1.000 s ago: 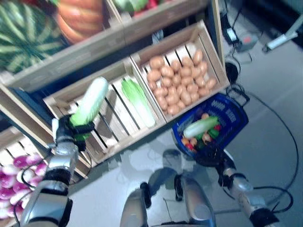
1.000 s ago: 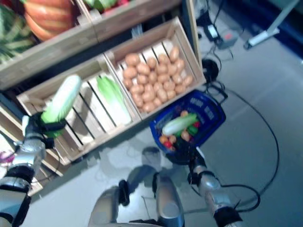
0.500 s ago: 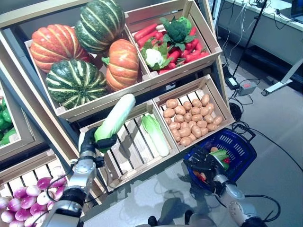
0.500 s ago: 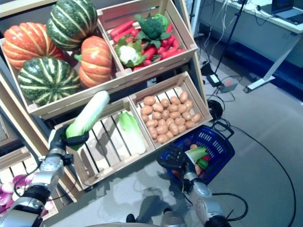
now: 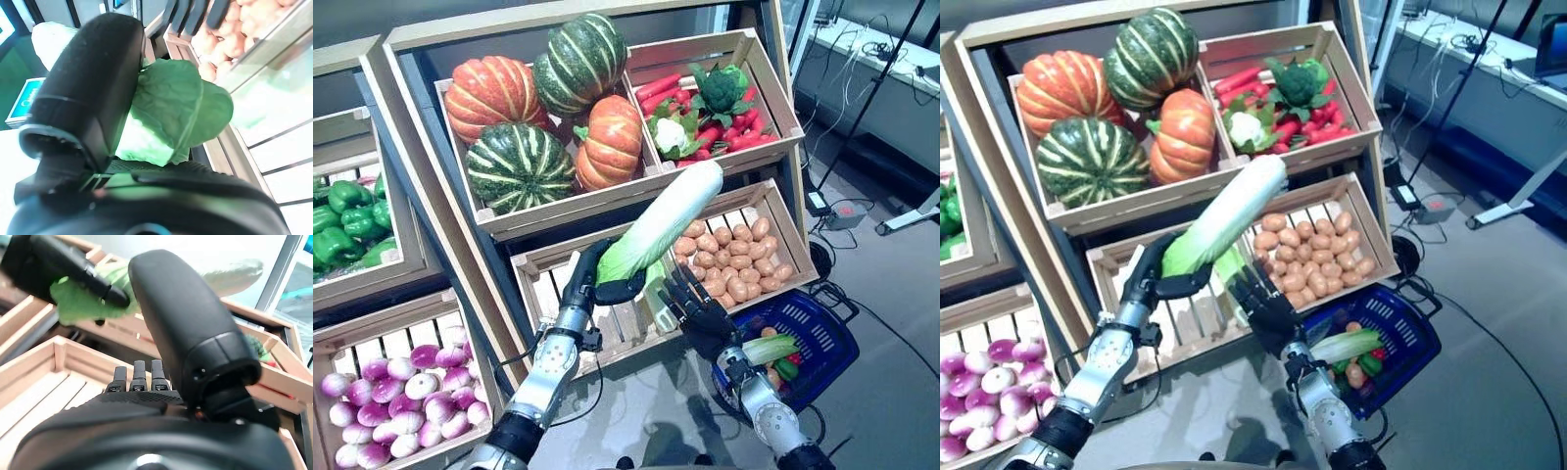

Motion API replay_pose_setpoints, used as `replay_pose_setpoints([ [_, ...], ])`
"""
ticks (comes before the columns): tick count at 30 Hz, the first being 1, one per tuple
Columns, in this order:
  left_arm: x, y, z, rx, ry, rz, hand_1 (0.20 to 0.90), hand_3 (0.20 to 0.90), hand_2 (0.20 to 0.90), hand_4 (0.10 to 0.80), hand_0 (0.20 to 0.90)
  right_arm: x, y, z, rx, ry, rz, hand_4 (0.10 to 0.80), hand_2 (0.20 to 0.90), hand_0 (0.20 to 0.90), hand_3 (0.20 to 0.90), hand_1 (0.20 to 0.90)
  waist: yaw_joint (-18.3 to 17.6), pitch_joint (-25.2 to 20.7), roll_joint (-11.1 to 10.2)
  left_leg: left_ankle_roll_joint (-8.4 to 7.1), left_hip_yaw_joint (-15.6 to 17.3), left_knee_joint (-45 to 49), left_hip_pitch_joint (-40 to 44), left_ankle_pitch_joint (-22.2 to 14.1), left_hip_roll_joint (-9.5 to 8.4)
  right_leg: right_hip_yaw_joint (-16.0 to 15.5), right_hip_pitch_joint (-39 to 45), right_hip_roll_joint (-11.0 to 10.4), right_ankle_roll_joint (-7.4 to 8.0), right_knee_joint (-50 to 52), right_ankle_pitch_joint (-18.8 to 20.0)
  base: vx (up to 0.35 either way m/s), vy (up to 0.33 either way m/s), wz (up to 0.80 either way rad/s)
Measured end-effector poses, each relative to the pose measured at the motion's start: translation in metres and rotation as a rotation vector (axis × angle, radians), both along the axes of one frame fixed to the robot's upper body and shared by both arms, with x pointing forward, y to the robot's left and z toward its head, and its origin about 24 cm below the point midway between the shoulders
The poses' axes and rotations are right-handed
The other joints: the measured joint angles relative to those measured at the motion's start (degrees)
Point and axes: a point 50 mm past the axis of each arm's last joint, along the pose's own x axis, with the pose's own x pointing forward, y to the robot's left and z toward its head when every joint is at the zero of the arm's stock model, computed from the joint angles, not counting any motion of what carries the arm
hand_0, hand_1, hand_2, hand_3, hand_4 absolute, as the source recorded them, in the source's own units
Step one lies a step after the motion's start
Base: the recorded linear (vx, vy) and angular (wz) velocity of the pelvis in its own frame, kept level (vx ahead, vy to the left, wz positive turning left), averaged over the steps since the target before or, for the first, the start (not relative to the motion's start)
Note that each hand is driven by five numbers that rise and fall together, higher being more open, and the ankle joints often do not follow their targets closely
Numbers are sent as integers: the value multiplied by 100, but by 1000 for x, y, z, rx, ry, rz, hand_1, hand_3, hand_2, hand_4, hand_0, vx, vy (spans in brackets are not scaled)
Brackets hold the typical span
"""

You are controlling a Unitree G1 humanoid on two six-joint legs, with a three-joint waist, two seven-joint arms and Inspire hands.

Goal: Put vegetables into the basket

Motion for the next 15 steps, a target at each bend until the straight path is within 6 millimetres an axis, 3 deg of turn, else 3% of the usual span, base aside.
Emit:
replay_pose_setpoints([
  [7,-4,-5,-5,48,33,-74,300,300,300,400,300,7,5,9,91,-44,17,800,900,900,900,900,210,-132,-191,2,-25,0,-5,4,-11,-14,3,-7,-1,0,0,14,-33,2],
  [15,-7,2,-7,120,48,-104,300,300,300,400,300,10,3,15,120,-78,18,800,900,900,900,900,267,-136,-200,7,-66,-9,-23,10,-16,-57,2,-12,0,0,0,4,-3,2],
])
